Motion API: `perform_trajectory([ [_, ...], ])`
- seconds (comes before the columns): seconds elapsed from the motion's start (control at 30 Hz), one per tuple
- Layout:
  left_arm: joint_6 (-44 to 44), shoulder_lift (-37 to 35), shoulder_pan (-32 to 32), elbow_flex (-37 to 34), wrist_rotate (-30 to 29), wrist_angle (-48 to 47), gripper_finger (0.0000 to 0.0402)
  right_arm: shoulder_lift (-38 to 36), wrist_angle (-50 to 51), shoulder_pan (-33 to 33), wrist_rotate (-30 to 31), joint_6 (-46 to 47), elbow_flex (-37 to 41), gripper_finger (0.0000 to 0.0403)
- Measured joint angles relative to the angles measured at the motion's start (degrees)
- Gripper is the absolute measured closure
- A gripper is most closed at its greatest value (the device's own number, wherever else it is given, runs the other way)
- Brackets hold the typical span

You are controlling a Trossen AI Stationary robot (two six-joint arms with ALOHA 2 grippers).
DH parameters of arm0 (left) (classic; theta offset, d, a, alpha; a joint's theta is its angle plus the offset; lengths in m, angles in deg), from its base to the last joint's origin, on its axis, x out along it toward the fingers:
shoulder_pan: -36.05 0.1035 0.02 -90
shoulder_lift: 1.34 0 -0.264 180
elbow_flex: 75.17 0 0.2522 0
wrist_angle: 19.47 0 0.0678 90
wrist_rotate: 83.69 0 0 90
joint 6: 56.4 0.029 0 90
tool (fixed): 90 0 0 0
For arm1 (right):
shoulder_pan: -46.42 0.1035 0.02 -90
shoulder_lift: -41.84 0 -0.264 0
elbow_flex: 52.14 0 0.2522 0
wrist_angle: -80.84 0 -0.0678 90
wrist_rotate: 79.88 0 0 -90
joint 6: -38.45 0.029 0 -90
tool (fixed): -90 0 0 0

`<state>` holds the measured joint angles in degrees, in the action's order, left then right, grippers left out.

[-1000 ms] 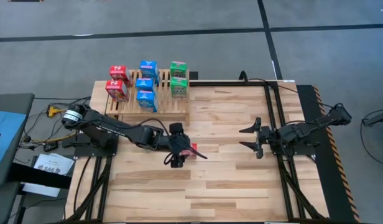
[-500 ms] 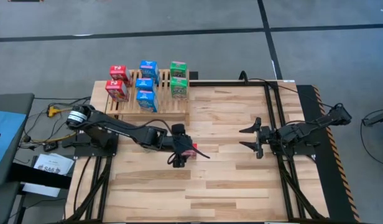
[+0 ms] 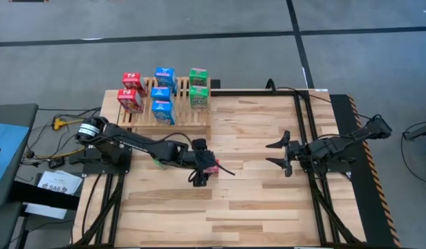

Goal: Stack cereal on shelf
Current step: Put the red cereal box on the shelf aligned with the red cereal boxes

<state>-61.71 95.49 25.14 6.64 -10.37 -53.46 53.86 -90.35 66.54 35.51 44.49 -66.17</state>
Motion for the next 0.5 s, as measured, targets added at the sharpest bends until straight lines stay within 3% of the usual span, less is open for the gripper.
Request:
perform_trajectory([
  [0.5, 0.93, -0.01, 0.02, 0.0, 1.95, 0.24, 0.019, -0.02, -0.03, 0.01, 0.02, -0.01, 0.0, 0.0126],
])
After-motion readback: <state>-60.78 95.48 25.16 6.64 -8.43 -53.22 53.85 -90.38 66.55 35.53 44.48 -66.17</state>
